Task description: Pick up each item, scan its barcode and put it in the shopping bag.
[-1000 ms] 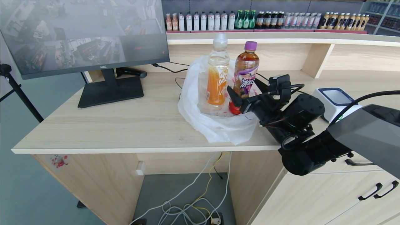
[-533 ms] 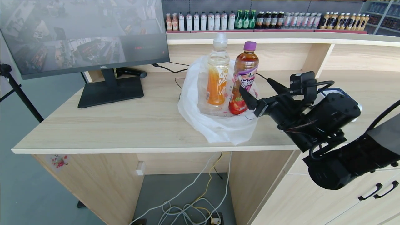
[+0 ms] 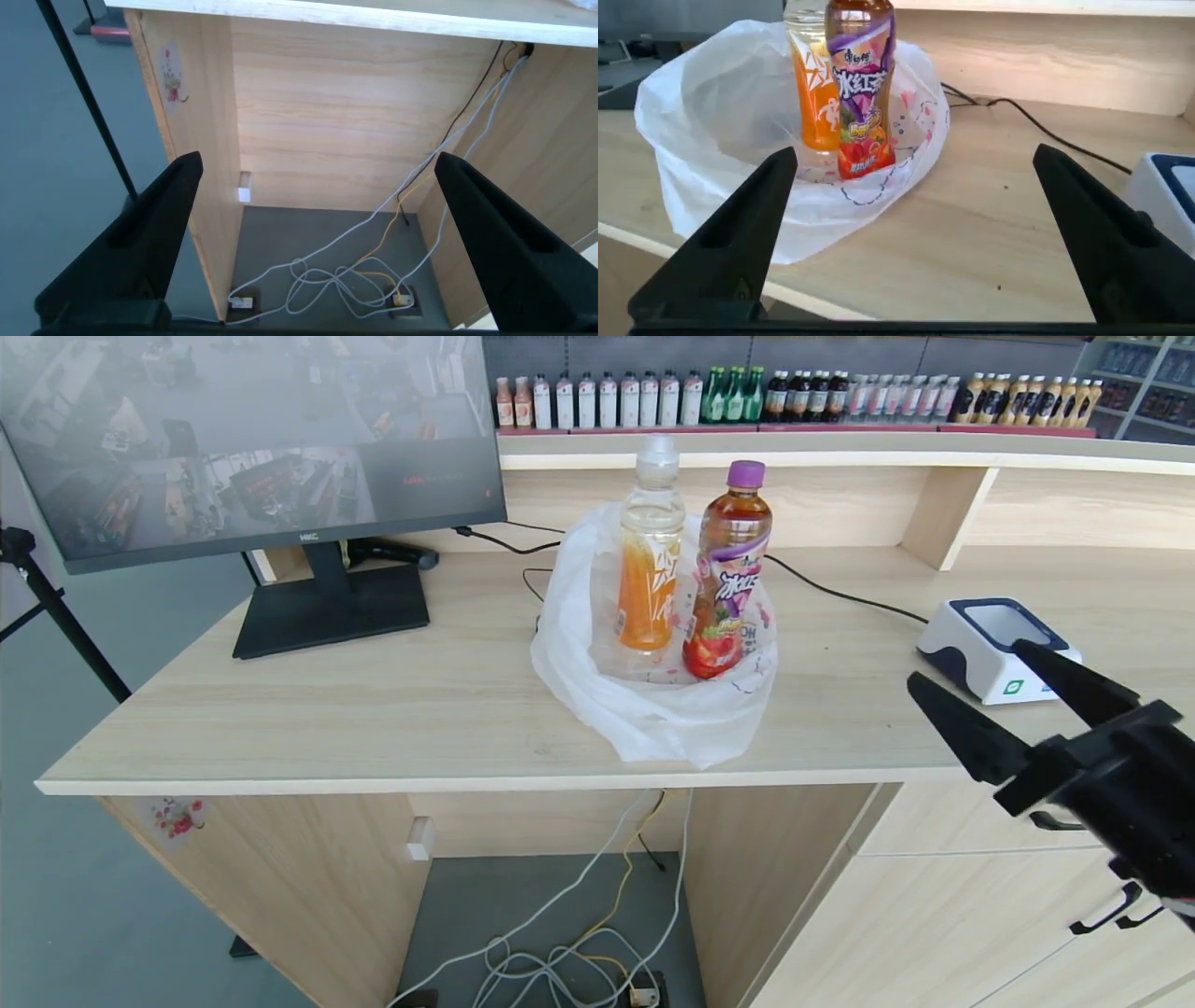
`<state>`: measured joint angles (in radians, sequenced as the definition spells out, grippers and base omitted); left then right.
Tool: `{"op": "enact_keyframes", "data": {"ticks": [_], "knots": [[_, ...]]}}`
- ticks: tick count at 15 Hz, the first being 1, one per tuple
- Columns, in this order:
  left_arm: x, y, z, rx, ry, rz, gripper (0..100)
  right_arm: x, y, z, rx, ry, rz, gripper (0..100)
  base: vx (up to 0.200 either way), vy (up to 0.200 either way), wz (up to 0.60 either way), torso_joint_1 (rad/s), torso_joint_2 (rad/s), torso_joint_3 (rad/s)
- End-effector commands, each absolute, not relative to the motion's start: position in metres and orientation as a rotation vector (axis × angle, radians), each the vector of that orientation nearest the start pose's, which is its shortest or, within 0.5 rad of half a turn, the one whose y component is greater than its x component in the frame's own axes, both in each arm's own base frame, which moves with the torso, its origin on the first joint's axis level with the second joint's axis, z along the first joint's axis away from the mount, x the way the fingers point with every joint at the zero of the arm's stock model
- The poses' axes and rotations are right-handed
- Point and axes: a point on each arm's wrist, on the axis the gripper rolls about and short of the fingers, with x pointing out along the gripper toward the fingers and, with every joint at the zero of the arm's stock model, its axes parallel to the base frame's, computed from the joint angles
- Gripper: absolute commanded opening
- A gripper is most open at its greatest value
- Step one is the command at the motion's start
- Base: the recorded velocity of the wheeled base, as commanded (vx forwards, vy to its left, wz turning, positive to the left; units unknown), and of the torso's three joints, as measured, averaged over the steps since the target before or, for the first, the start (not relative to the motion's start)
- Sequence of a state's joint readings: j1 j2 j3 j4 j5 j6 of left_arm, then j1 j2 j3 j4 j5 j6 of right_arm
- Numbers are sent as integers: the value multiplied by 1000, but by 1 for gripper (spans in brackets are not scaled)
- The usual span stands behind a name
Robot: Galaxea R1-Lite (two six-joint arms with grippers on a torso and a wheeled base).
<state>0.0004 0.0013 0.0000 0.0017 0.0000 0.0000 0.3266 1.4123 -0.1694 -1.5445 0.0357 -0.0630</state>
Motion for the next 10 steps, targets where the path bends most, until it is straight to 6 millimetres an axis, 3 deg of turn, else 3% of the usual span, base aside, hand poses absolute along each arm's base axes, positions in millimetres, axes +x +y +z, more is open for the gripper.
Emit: {"op": "enact_keyframes", "data": {"ticks": [1,6,10], "knots": [[-23,0,75,0,3,0,100,94,27,182,-7,-358,293,100,0,0,0,0,0,0],[-23,0,75,0,3,0,100,20,6,123,-54,-30,315,100,0,0,0,0,0,0],[-23,0,75,0,3,2,100,-22,-6,75,-93,-1,316,100,0,0,0,0,0,0]]}}
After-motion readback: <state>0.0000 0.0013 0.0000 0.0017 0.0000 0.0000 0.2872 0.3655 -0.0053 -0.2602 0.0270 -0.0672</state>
